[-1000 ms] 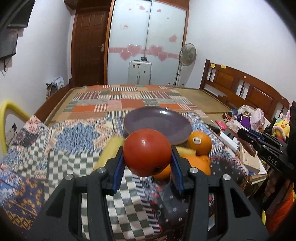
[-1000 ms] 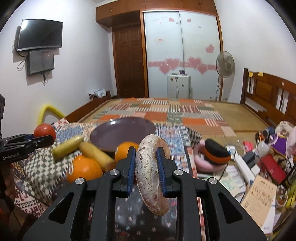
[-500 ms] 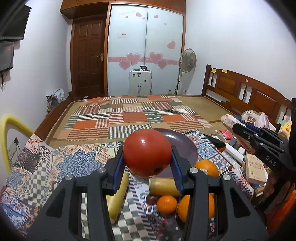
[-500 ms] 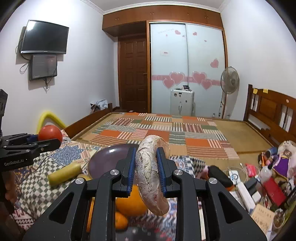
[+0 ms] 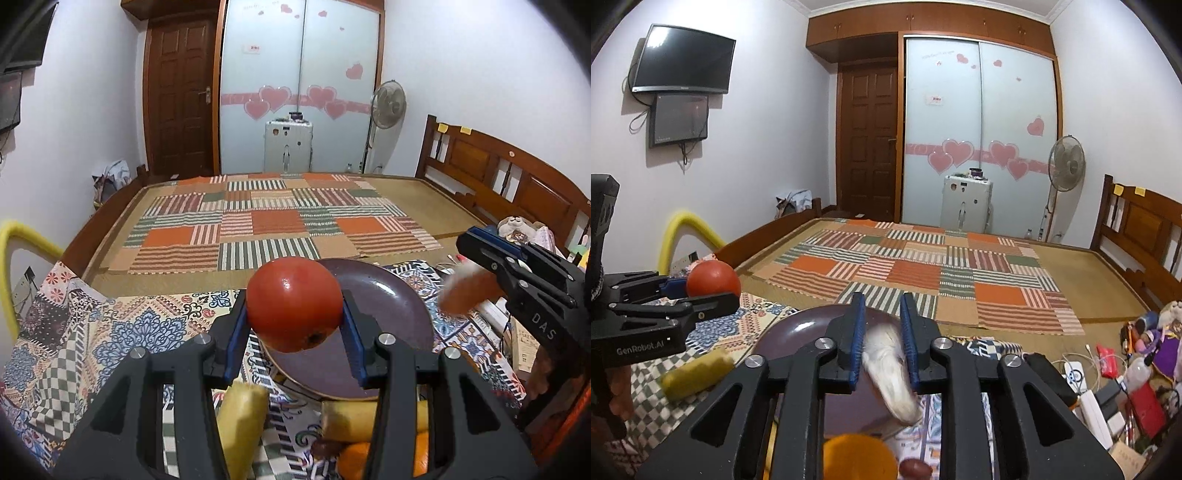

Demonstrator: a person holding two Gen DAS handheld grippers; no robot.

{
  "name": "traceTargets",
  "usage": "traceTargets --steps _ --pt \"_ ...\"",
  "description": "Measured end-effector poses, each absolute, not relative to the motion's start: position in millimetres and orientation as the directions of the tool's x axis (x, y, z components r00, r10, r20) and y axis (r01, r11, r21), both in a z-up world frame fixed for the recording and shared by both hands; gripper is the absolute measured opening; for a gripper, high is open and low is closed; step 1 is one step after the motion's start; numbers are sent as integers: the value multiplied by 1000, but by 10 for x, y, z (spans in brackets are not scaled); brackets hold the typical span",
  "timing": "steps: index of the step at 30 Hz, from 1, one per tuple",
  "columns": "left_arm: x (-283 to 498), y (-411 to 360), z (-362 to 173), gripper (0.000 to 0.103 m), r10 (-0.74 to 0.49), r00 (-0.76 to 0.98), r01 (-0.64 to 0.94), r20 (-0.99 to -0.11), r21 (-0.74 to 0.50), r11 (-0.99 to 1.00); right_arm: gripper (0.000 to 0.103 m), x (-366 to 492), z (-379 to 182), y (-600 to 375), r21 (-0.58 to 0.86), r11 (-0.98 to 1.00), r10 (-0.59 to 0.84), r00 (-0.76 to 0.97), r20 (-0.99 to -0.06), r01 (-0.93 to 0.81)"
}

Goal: Organize fruits
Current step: 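Carry tomato and pomelo onto the purple plate and open both tools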

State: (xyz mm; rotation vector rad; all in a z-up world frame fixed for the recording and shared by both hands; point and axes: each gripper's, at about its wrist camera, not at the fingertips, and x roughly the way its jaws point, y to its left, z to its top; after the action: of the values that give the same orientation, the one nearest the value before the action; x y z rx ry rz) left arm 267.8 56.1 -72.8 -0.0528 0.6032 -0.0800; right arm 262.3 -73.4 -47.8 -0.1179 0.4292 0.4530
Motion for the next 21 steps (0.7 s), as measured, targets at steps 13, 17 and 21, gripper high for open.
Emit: traceTargets --steps 13,17,21 --pt "3054 536 -1029 46 -98 743 92 -663 -44 995 9 2898 -591 -666 -19 855 428 727 -537 -518" --pt "3124 462 -1085 46 -119 708 120 -696 -47 992 9 2878 -532 -773 2 861 432 730 -529 -508" --pt "3185 374 -1144 46 -125 674 142 -728 -38 989 10 2889 -538 -819 5 868 422 731 -536 -497"
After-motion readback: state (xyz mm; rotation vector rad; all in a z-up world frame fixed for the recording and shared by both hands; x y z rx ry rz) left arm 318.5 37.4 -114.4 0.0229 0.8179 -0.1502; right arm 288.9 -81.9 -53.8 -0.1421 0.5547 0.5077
